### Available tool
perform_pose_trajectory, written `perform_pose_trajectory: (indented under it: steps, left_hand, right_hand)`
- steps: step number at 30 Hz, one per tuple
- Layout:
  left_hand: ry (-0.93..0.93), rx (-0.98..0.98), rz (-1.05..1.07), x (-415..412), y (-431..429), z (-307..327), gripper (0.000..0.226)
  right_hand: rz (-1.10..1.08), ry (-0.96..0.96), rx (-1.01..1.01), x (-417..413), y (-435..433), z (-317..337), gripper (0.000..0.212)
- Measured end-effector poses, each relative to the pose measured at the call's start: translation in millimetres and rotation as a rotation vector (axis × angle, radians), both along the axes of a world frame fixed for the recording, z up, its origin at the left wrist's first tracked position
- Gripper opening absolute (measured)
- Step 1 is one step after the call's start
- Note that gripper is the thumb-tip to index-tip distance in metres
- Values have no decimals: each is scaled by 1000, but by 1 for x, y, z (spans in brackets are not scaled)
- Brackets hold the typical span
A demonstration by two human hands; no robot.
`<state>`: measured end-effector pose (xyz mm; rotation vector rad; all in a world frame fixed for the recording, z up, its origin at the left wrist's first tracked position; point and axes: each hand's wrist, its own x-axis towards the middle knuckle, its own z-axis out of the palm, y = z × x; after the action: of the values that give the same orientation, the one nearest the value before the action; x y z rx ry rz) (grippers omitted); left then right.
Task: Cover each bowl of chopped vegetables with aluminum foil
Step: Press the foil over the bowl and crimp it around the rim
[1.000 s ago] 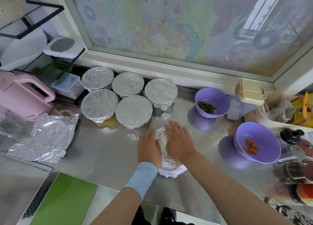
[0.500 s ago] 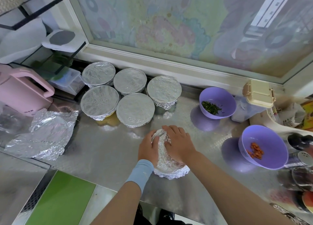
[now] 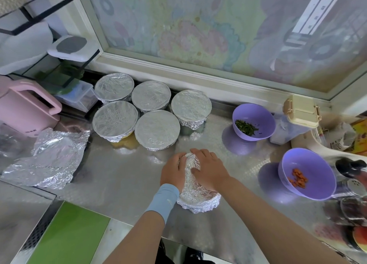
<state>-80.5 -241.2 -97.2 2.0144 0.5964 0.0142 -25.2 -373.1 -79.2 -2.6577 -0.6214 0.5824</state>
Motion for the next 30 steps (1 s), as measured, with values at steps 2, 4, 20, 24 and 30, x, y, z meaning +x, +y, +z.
perform_pose_trajectory:
  steps: [2, 4, 20, 24, 30]
  left_hand:
    - [32, -39, 18, 4, 1, 3, 26]
    - [53, -50, 10, 7, 2, 5, 26]
    - [-93, 163, -239, -2, 7, 0, 35]
    - [-117, 184, -171, 0, 4, -4, 33]
    - [-63, 93, -16, -1, -3, 0, 33]
  right_hand:
    - [-17, 17, 13, 0, 0, 0, 65]
    - [-27, 24, 17, 1, 0, -1, 66]
    - [-242, -128, 47, -20, -12, -8, 58]
    - [-389, -48, 216, -33, -14, -18, 50]
    - [-371, -53, 231, -27, -15, -16, 45]
